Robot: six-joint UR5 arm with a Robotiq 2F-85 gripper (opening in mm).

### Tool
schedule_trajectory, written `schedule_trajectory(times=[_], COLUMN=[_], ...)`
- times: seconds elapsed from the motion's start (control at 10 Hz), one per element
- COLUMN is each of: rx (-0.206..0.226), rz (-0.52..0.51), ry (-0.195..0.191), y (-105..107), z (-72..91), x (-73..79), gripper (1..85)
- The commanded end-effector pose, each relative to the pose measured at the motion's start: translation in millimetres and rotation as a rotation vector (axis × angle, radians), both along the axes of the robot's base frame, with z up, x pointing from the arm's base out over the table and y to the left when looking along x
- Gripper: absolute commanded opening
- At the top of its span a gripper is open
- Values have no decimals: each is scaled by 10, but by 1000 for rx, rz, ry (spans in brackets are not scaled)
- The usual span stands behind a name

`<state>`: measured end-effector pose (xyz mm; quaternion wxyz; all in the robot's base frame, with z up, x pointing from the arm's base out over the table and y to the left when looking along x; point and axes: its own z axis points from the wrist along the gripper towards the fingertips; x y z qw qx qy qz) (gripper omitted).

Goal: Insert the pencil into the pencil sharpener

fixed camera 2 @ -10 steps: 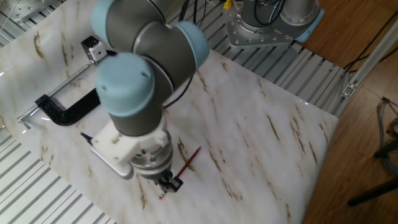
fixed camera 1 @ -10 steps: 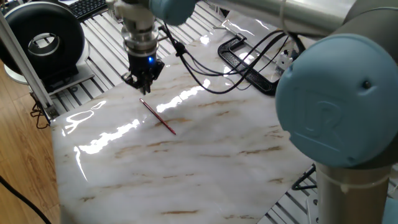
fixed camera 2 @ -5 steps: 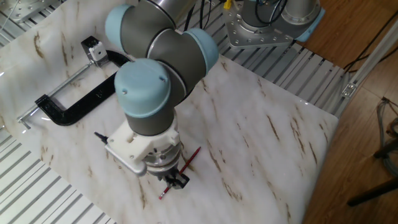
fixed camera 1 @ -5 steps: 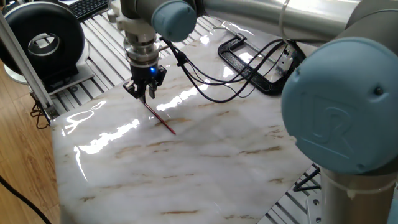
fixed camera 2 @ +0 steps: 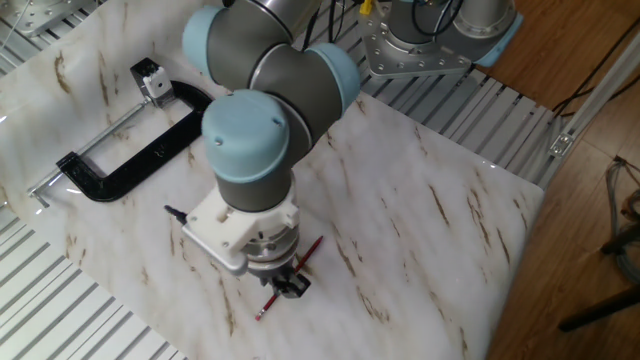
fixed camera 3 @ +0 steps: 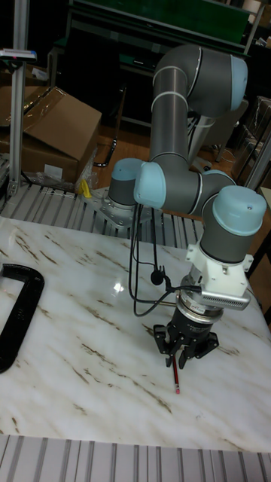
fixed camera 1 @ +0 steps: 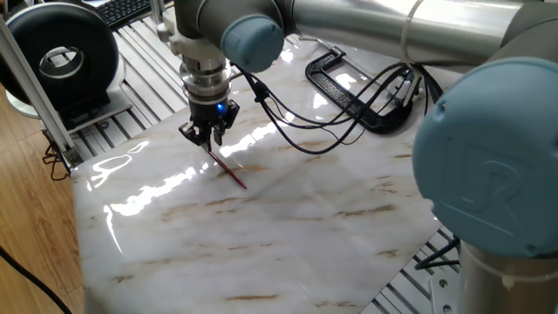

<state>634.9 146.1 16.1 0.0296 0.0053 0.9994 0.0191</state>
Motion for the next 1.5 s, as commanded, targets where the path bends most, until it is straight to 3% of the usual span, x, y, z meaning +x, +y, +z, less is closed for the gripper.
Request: schedule_trajectory(times=[0.0, 0.5, 0.7, 1.4], rx=[4, -4, -10, -13], rz=[-14, -16, -12, -14], ry=[-12, -18, 0, 5], y=[48, 60, 46, 40], z=[-32, -92, -112, -136], x=[-43, -66, -112, -121], gripper=[297, 297, 297, 287])
